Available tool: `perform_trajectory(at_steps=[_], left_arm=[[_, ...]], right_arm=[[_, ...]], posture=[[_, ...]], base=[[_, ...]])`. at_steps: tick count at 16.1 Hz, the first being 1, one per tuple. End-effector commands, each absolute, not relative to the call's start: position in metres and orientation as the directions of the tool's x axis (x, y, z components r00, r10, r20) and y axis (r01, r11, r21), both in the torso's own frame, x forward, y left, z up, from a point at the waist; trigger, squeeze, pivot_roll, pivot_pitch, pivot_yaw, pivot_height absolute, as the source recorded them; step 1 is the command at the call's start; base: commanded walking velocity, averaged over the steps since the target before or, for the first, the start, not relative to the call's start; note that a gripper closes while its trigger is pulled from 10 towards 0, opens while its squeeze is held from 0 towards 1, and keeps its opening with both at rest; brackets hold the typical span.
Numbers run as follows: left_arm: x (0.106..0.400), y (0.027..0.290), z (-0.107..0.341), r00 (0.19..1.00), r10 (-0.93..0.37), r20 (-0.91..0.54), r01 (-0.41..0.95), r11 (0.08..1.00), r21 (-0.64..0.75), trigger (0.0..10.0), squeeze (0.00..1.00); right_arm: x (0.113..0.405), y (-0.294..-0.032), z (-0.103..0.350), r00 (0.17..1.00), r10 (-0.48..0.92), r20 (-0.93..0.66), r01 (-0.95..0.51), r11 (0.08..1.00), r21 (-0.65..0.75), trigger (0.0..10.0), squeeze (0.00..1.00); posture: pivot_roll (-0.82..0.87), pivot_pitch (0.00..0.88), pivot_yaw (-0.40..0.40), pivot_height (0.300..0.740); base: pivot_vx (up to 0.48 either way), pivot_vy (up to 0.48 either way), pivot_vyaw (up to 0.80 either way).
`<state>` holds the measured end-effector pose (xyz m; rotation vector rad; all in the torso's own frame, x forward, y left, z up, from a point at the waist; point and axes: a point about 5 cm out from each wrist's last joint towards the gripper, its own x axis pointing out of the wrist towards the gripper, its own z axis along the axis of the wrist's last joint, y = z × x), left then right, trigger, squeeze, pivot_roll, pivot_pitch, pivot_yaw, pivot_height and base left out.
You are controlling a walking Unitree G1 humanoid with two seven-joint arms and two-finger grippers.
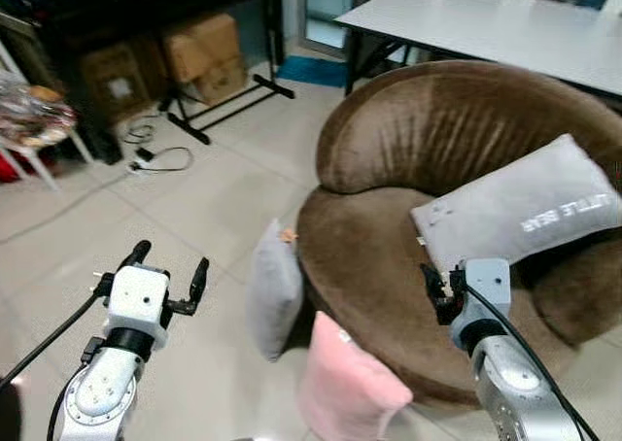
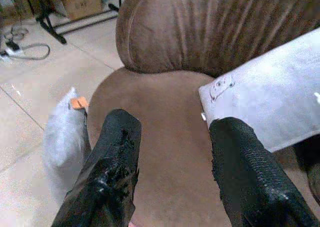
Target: Move the pillow to the sofa from floor
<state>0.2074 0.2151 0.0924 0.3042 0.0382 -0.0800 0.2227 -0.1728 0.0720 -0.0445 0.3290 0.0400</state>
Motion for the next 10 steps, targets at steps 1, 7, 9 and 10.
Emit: perform_trajectory(at_steps=[1, 7, 9, 10], left_arm=[[0.206, 0.211, 0.091, 0.997, -0.069, -0.045, 0.079, 0.949, 0.306, 10.0, 0.0], [0.203, 0.202, 0.094, 0.994, -0.11, -0.017, 0.11, 0.954, 0.281, 10.0, 0.0], [0.203, 0.201, 0.094, 0.994, -0.111, -0.016, 0.111, 0.953, 0.281, 10.0, 0.0], [0.203, 0.202, 0.094, 0.994, -0.112, -0.017, 0.112, 0.952, 0.283, 10.0, 0.0]], right_arm=[[0.225, -0.173, 0.07, 0.943, 0.042, -0.33, -0.054, 0.998, -0.028, 10.0, 0.0], [0.228, -0.174, 0.064, 0.934, 0.042, -0.354, -0.051, 0.999, -0.017, 10.0, 0.0], [0.229, -0.175, 0.064, 0.935, 0.039, -0.353, -0.048, 0.999, -0.017, 10.0, 0.0], [0.229, -0.175, 0.065, 0.936, 0.043, -0.35, -0.055, 0.998, -0.023, 10.0, 0.0]], posture=[[0.0, 0.015, -0.013, 0.74], [0.0, 0.014, -0.031, 0.74], [0.0, 0.015, -0.028, 0.74], [0.0, 0.015, -0.028, 0.74]], base=[[0.0, 0.0, 0.0], [0.102, 0.0, -0.53], [0.309, 0.0, -0.34], [0.307, 0.0, 0.0]])
